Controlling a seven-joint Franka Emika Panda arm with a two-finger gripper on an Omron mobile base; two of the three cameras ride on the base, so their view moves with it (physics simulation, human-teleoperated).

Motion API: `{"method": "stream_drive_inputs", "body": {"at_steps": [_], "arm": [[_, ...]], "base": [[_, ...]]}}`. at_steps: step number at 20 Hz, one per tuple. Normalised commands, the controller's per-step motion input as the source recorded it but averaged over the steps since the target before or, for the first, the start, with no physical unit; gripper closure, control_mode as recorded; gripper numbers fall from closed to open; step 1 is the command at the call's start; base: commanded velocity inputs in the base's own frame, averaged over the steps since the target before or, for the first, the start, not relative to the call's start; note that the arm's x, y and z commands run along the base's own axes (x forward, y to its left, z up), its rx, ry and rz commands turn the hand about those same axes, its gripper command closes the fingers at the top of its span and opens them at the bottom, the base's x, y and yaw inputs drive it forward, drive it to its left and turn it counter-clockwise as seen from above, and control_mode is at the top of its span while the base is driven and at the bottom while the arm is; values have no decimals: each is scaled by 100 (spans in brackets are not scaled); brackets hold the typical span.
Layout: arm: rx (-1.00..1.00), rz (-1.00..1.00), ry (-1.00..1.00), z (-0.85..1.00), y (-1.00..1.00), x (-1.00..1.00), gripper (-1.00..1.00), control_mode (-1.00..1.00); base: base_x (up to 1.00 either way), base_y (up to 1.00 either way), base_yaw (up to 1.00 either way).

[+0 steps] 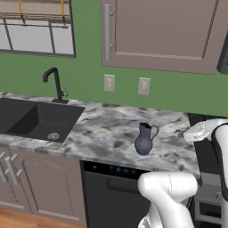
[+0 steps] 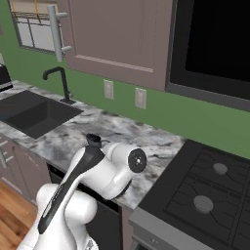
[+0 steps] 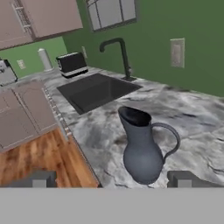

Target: Move the cookie dough ball and hotdog bun from the top shelf to the second highest shelf to make space. Then, place the pitcher from the counter on the cleared top shelf.

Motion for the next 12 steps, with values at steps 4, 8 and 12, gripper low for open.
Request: {"method": "stream_drive_inputs", "body": {"at_steps": [4,8,12], "arm": [[13,13,-14,0,0,24,-100,-100],[9,13,-10,0,0,41,-100,-100],[4,14,-5,0,0,51,-100,-100]], "base": [[0,0,0],[0,0,0],[0,0,0]]}}
